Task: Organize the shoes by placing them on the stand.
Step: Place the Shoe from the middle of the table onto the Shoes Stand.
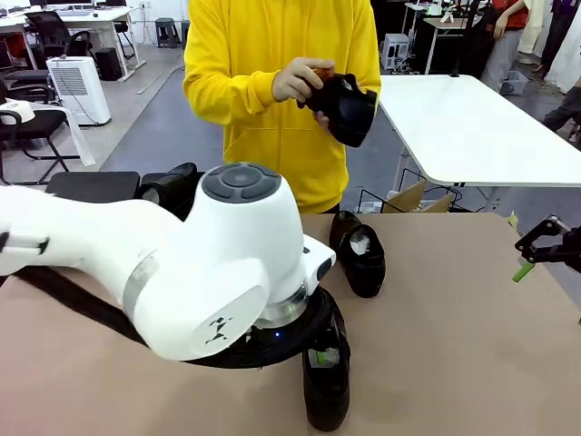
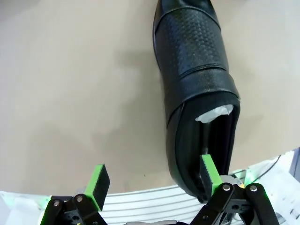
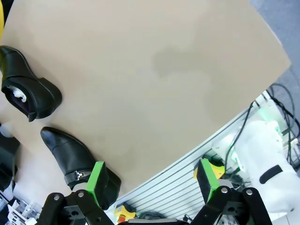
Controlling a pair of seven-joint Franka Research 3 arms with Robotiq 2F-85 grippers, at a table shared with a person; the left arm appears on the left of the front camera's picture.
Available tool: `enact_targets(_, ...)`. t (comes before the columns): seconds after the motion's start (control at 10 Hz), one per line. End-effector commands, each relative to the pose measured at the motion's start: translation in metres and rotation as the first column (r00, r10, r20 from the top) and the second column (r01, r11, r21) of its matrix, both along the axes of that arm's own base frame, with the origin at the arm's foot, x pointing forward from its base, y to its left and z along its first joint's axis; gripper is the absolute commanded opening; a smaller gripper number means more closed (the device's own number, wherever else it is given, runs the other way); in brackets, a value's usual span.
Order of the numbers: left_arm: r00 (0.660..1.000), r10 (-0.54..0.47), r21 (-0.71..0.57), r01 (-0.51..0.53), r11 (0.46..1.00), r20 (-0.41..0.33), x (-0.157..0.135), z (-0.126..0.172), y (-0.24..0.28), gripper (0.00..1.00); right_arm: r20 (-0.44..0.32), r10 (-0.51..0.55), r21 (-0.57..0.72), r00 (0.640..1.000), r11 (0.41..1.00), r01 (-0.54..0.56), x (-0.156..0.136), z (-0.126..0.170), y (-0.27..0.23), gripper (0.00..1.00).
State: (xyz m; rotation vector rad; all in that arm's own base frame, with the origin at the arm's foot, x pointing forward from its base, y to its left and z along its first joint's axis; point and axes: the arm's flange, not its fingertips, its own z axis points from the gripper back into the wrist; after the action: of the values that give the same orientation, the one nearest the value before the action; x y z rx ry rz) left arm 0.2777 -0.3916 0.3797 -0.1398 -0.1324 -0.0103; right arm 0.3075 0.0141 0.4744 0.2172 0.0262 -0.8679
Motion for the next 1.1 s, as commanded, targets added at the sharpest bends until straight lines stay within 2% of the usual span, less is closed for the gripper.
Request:
enact_targets(0.0,1.000,0.017,0.033,-0.018,0.999,0.023,0.010,-0.007,-0.021,1.00,0.000,0.019,0.002,1.000,1.000,-0.019,0.000,0.000,0.000,1.00)
enact_targets(0.4,0.999,0.046,0.096,-0.043,0.994,-0.026,0.021,-0.033,-0.038,1.00,0.000,0.019,0.002,1.000,1.000,-0.019,0.000,0.000,0.000,1.00)
enact_targets(0.5,0.998,0.043,0.106,-0.038,0.994,-0.049,0.023,-0.039,-0.038,0.92,0.000,0.019,0.002,1.000,1.000,-0.019,0.000,0.000,0.000,1.00)
enact_targets(1.0,0.998,0.032,0.081,-0.028,0.996,-0.048,0.027,-0.042,-0.037,0.02,0.000,0.019,0.002,1.000,1.000,-0.019,0.000,0.000,0.000,1.00)
